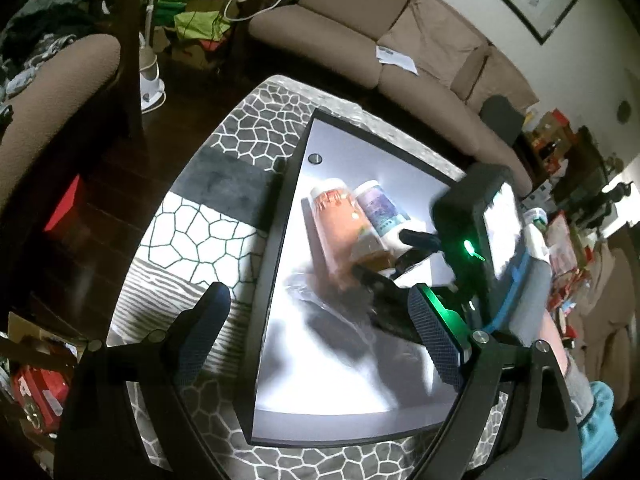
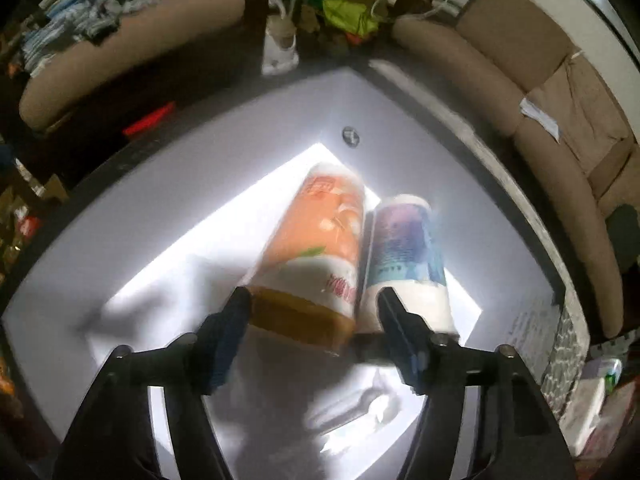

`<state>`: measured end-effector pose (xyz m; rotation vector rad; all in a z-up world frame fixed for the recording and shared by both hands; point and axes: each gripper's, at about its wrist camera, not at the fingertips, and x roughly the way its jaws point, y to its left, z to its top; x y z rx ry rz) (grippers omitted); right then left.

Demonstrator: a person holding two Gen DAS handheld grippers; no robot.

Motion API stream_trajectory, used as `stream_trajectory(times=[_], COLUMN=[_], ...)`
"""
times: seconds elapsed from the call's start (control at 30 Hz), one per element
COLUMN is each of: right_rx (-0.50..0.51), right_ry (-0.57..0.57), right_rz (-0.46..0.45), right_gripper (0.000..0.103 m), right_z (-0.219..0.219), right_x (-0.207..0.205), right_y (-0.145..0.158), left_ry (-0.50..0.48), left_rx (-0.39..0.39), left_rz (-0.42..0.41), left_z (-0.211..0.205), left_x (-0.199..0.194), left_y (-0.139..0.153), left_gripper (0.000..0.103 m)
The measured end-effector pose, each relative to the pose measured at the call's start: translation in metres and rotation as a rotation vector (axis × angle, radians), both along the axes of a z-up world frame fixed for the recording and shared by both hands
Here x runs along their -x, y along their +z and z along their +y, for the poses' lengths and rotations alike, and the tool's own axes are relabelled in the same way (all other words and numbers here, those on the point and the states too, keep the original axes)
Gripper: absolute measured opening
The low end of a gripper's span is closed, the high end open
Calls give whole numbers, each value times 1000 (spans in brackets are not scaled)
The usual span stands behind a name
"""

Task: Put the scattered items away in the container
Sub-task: 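Withdraw both open tools up out of the box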

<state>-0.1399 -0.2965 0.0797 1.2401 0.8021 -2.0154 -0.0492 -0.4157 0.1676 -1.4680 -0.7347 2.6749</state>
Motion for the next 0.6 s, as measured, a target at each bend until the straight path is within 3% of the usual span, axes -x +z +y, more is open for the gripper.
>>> stream_trajectory(times=[0.23,0.3,0.43,0.53,0.6], right_rx=[155,206,285,282,279], right_ry=[-87,-104,-126,-122,-117], right_rz=[-42,-60,-87,-67,-50], right_gripper=[72,77,87,91,99], right_z=[33,56,93,105,112], right_x=[10,4,-12,-24,-34], right_y=[20,29,45,50,53], left_ry=[-15,-35,-69,-98,-116], left_rx=[4,24,104,149,165], left_rz=[-15,-14,-15,-21,-24], left_z=[3,11,35,53,67], left_x=[3,3,2,1,-2], left_y=[-3,-3,-7,-11,-13], left_gripper=[90,91,102,103,103])
